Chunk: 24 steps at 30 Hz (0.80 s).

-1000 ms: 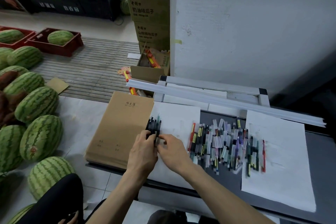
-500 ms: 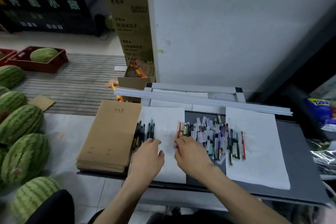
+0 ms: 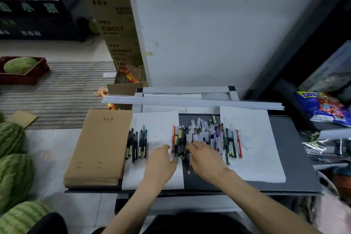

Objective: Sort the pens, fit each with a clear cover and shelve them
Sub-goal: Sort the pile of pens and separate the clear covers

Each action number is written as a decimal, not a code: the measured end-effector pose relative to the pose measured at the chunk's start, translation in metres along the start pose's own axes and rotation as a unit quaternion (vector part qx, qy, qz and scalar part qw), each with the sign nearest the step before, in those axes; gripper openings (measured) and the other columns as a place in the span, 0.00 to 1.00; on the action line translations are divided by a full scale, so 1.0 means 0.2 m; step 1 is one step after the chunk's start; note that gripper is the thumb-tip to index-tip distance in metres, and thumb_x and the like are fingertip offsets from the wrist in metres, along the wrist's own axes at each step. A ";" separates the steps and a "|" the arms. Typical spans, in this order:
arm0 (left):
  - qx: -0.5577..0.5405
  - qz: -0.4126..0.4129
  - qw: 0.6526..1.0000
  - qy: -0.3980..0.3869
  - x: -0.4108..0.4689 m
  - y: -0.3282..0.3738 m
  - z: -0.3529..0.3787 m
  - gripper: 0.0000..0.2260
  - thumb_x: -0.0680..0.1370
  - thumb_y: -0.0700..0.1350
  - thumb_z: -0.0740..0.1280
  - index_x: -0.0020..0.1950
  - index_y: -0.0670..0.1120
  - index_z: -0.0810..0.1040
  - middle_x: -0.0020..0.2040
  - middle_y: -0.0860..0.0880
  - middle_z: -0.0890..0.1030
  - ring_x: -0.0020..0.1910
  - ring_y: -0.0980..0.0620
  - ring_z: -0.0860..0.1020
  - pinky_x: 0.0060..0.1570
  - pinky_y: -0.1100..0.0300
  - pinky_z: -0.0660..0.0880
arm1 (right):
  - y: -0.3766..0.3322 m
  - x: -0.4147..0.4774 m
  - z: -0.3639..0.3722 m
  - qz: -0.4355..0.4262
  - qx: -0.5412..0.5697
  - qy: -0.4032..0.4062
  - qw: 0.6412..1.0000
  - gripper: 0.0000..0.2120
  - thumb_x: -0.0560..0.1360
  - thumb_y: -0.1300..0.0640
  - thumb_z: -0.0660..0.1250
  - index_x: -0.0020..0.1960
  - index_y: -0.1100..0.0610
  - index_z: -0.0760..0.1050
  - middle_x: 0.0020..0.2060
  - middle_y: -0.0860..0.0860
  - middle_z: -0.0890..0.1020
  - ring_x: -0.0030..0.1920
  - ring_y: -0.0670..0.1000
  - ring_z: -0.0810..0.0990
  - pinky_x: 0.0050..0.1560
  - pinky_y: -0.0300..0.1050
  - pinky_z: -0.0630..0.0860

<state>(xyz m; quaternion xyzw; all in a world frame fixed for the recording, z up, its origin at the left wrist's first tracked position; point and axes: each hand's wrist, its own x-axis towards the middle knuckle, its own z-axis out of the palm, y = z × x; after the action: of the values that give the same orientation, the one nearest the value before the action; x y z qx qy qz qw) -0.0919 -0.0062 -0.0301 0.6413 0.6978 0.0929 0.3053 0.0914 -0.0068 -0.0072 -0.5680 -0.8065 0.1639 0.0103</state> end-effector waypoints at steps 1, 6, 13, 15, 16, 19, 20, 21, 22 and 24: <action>-0.004 -0.007 1.000 -0.007 0.01 0.01 0.01 0.24 0.79 0.51 0.70 0.74 0.46 0.72 0.61 0.45 0.82 0.61 0.46 0.80 0.58 0.54 0.76 | 0.01 0.02 0.00 -0.014 -0.008 -0.004 1.000 0.17 0.80 0.61 0.61 0.67 0.57 0.76 0.61 0.53 0.80 0.59 0.55 0.78 0.58 0.48 0.77; -0.031 -0.033 0.999 -0.015 0.02 0.01 0.05 0.24 0.77 0.47 0.73 0.71 0.46 0.71 0.49 0.46 0.84 0.50 0.46 0.83 0.50 0.51 0.80 | 0.06 0.15 -0.03 -0.087 -0.063 -0.025 0.994 0.19 0.78 0.61 0.64 0.68 0.55 0.75 0.62 0.52 0.80 0.61 0.55 0.78 0.63 0.54 0.77; -0.099 -0.050 0.994 -0.006 -0.01 -0.03 0.05 0.20 0.80 0.40 0.67 0.71 0.49 0.72 0.47 0.52 0.81 0.43 0.55 0.80 0.40 0.58 0.78 | 0.06 0.38 -0.10 -0.217 -0.175 -0.076 0.957 0.25 0.72 0.62 0.72 0.69 0.51 0.74 0.67 0.51 0.76 0.68 0.55 0.73 0.68 0.52 0.72; -0.123 -0.054 0.991 -0.007 -0.01 -0.04 0.05 0.18 0.81 0.41 0.69 0.70 0.49 0.73 0.45 0.53 0.81 0.40 0.56 0.81 0.35 0.62 0.76 | 0.05 0.43 -0.12 -0.253 -0.205 -0.091 0.941 0.26 0.71 0.62 0.72 0.67 0.51 0.74 0.65 0.50 0.77 0.66 0.54 0.73 0.65 0.51 0.72; -0.129 -0.052 0.990 -0.006 -0.02 -0.05 0.05 0.17 0.81 0.41 0.69 0.69 0.49 0.73 0.44 0.53 0.81 0.39 0.55 0.81 0.34 0.62 0.76 | 0.04 0.45 -0.13 -0.268 -0.217 -0.098 0.934 0.27 0.70 0.63 0.72 0.67 0.50 0.73 0.65 0.50 0.76 0.65 0.54 0.73 0.65 0.51 0.72; -0.125 -0.038 0.991 0.000 -0.02 -0.08 0.05 0.16 0.80 0.41 0.69 0.67 0.48 0.75 0.44 0.53 0.81 0.41 0.55 0.80 0.38 0.60 0.77 | 0.02 0.51 -0.14 -0.311 -0.249 -0.109 0.911 0.29 0.69 0.64 0.74 0.68 0.49 0.73 0.65 0.51 0.76 0.65 0.54 0.74 0.65 0.51 0.72; -0.126 -0.035 0.991 0.001 -0.02 -0.08 0.05 0.16 0.79 0.41 0.70 0.67 0.49 0.76 0.45 0.53 0.81 0.41 0.56 0.80 0.39 0.60 0.77 | 0.01 0.52 -0.14 -0.323 -0.261 -0.113 0.903 0.30 0.68 0.64 0.75 0.67 0.49 0.73 0.65 0.50 0.77 0.64 0.54 0.74 0.65 0.50 0.72; -0.128 -0.033 0.991 0.000 -0.02 -0.09 0.05 0.16 0.79 0.41 0.70 0.66 0.49 0.77 0.45 0.54 0.82 0.42 0.57 0.80 0.40 0.60 0.78 | 0.00 0.54 -0.13 -0.333 -0.272 -0.117 0.895 0.29 0.67 0.63 0.76 0.66 0.49 0.74 0.63 0.50 0.78 0.63 0.54 0.75 0.64 0.50 0.72; -0.130 -0.033 0.991 -0.001 -0.02 -0.09 0.05 0.15 0.79 0.42 0.70 0.66 0.49 0.77 0.45 0.54 0.82 0.42 0.57 0.80 0.41 0.60 0.78 | 0.00 0.55 -0.12 -0.339 -0.280 -0.120 0.890 0.29 0.67 0.62 0.77 0.64 0.49 0.74 0.61 0.50 0.78 0.62 0.54 0.75 0.62 0.49 0.72; -0.134 -0.036 0.990 -0.003 -0.02 -0.10 0.04 0.15 0.78 0.41 0.71 0.65 0.49 0.78 0.44 0.56 0.81 0.42 0.58 0.80 0.43 0.60 0.78 | -0.01 0.58 -0.12 -0.348 -0.287 -0.126 0.883 0.27 0.66 0.62 0.78 0.63 0.49 0.75 0.59 0.49 0.79 0.60 0.54 0.76 0.61 0.49 0.73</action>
<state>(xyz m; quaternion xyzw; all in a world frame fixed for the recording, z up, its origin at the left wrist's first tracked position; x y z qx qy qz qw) -0.1038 -0.0152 -0.0465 0.5693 0.7007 0.1730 0.3936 0.0531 0.1044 -0.0038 -0.2031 -0.9587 -0.0188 -0.1984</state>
